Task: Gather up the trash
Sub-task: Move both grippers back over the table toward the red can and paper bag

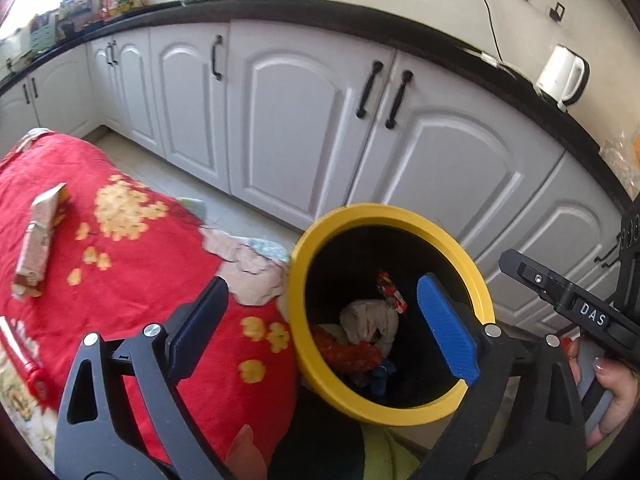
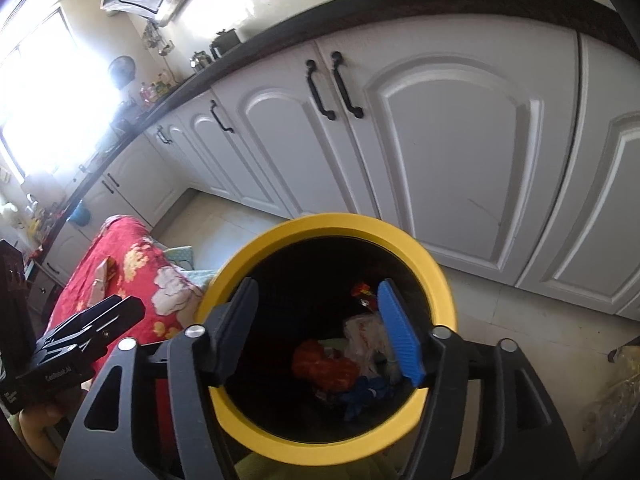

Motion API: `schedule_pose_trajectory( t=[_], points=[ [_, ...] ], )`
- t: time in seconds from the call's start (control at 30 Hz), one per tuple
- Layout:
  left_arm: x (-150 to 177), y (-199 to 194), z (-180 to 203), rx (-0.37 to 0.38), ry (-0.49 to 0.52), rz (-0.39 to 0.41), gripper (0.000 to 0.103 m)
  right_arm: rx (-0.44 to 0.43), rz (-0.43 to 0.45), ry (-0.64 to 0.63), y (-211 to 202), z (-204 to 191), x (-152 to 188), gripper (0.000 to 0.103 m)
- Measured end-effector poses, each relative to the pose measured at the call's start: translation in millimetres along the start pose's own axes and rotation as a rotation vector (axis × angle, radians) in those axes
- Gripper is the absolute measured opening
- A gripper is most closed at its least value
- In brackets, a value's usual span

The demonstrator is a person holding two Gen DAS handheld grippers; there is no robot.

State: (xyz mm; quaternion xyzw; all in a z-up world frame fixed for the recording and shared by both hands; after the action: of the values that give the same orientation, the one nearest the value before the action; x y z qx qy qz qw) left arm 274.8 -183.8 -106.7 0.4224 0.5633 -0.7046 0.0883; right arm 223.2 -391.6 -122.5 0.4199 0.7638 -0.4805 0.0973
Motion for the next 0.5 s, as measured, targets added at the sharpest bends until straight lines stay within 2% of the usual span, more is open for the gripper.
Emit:
schedule_pose_trajectory(
  t=[0.03, 0.2, 0.5],
  points=[
    [0, -5, -4, -0.008, -0.008, 0.007, 0.093, -0.005, 0.003, -0.003, -1, -3, 0, 0.068],
    [0, -32, -27, -0.063, -0.041, 0.057, 0.092, -0.036, 0.015, -0.027, -6, -24, 2, 0.075],
    [10, -77, -82, -0.198, -0.101, 0.117, 0.092, -0.095, -0.005, -0.093, -1, -74, 7, 0.077]
  ],
)
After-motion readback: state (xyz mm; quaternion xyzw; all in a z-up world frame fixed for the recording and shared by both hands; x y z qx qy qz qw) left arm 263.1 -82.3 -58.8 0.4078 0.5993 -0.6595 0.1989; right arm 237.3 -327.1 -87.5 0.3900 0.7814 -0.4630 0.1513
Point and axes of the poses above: each gripper's, at about its wrist camera, not at the fingertips, and y roughly the way its jaws point, z to its right, x to its underside, the point moved 8 cm from there along y, roughly the way its jaws point, and after that the axes turned 13 degrees about y, right-handed, at the moved point
